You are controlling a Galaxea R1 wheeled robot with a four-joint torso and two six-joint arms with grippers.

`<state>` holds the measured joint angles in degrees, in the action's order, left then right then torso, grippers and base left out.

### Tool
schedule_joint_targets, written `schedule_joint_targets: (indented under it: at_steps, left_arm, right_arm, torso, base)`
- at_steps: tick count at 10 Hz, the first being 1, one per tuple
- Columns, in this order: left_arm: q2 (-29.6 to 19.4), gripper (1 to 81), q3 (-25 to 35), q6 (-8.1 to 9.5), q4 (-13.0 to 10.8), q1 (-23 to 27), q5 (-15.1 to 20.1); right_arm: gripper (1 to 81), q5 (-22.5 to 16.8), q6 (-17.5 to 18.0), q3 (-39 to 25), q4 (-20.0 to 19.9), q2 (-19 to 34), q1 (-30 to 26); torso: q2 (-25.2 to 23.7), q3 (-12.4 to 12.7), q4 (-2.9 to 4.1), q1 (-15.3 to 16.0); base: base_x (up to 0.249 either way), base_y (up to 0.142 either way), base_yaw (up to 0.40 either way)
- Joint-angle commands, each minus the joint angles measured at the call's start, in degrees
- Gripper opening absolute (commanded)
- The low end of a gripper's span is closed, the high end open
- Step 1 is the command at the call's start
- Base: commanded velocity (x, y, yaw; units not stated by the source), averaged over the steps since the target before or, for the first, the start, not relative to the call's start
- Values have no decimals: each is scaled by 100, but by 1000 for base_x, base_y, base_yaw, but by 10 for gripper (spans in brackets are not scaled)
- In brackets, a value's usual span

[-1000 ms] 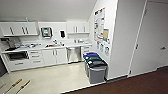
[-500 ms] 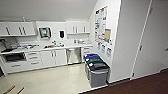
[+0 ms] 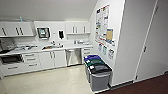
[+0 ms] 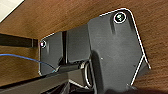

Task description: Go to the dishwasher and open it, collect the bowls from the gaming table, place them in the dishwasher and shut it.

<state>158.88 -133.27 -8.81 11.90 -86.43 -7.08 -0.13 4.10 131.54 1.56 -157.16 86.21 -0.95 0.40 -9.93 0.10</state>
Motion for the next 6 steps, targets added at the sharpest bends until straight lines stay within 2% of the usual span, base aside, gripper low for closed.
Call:
schedule_joint_targets:
  at_steps: [1,6]
  left_arm:
    - [-84,811,55,-6,-39,324,286]
    - [-102,811,55,-6,-38,316,286]
  right_arm:
    - [811,-277,-14,-59,-7,103,-337]
    - [811,-277,-14,-41,-7,121,-345]
  torso:
    - [0,0,0,0]
    - [0,0,0,2]
  base:
    - [229,0,0]
    - [229,0,0]
